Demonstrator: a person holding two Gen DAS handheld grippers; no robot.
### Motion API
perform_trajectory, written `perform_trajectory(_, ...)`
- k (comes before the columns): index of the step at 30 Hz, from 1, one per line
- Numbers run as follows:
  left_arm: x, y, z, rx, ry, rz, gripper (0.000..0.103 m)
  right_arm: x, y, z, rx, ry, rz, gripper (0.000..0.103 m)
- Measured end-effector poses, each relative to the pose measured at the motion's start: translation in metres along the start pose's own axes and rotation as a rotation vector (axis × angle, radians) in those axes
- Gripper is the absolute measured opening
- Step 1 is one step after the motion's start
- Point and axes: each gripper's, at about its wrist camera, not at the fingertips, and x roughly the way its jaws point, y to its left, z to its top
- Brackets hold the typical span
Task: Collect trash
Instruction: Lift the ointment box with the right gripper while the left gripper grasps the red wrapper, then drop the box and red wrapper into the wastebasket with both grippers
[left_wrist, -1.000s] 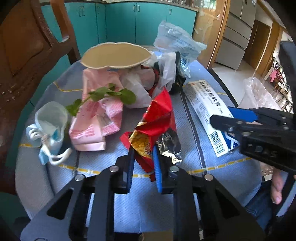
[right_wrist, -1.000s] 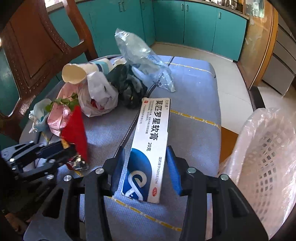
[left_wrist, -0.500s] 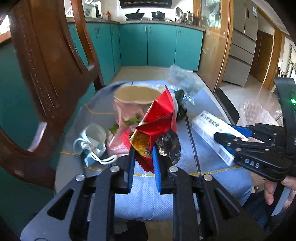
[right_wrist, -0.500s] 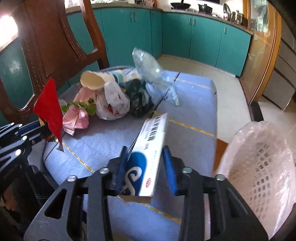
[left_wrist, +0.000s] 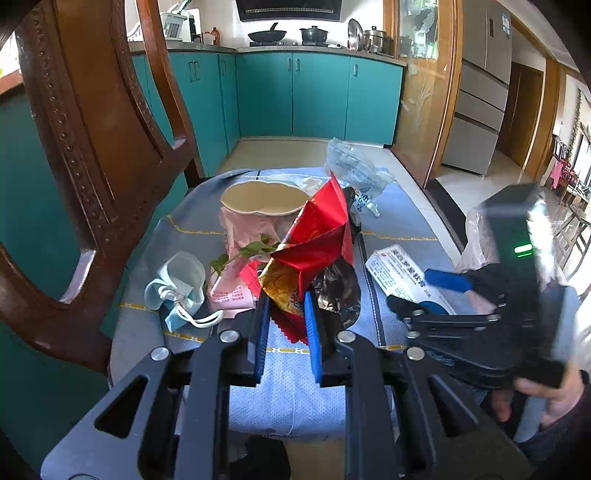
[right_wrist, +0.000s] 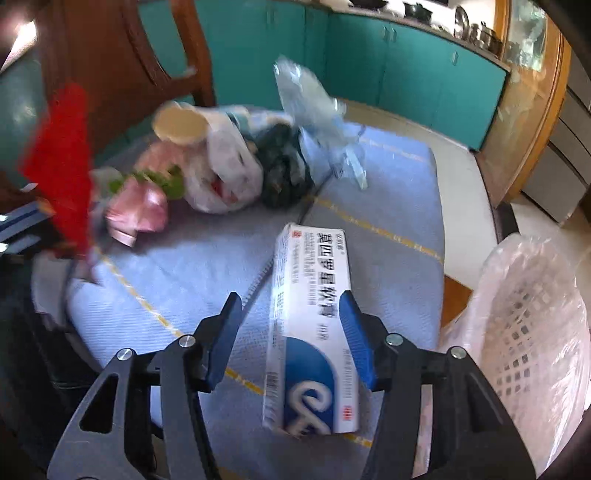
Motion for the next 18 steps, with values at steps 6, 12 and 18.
perform_trajectory(6, -0.008, 0.002, 0.000, -0.002, -0.014, 0.000, 0.020, 0.013, -0.001, -0.007, 0.017, 0.046, 0.016, 0.042)
perform_trajectory(12, -0.013, 0.000, 0.000, -0.003, -0.025, -0.004, 0.020, -0.002, -0.009, -0.012, 0.063, 0.000, 0.058, 0.020)
perform_trajectory(18, -0.024, -0.005, 0.006, 0.001, -0.054, -0.001, 0.020, -0.057, -0.029, -0.010, 0.103, -0.158, 0.066, 0.020)
